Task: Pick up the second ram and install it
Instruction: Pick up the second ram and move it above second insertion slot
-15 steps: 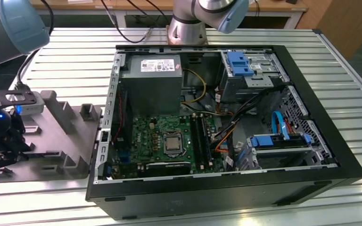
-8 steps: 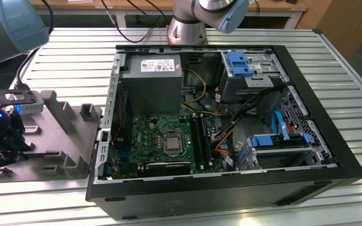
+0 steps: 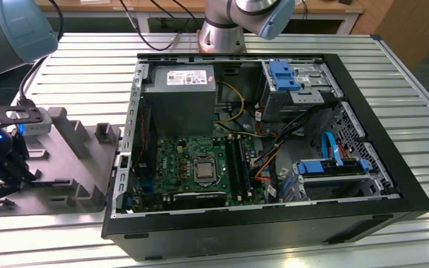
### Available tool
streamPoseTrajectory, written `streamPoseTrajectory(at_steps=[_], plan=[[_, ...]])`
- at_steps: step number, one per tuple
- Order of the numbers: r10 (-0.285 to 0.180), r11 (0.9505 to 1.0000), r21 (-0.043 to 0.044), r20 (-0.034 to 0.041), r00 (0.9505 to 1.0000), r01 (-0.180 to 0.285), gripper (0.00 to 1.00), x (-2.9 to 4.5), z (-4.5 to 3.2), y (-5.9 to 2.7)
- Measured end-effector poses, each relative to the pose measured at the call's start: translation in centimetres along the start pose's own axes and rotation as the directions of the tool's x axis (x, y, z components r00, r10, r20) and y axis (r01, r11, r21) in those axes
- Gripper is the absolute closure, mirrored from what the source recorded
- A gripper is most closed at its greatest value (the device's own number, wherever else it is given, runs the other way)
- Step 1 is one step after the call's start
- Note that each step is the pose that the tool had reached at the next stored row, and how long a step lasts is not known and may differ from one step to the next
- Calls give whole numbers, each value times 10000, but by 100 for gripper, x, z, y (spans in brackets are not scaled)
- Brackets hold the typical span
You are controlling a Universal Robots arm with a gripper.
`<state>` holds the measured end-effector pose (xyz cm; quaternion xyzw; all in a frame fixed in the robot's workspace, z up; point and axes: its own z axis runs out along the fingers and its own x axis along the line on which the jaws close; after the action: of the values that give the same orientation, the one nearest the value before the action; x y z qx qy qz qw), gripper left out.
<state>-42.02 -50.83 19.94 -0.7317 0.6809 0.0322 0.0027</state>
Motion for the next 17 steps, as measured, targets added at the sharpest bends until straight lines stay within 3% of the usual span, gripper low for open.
streamPoseTrajectory(at_steps=[1,2,17], plan=[[0,10000,1,1,10000,0,72,0,0,0],[0,10000,1,0,10000,0,79,0,0,0],[0,10000,1,1,10000,0,79,0,-3,0]])
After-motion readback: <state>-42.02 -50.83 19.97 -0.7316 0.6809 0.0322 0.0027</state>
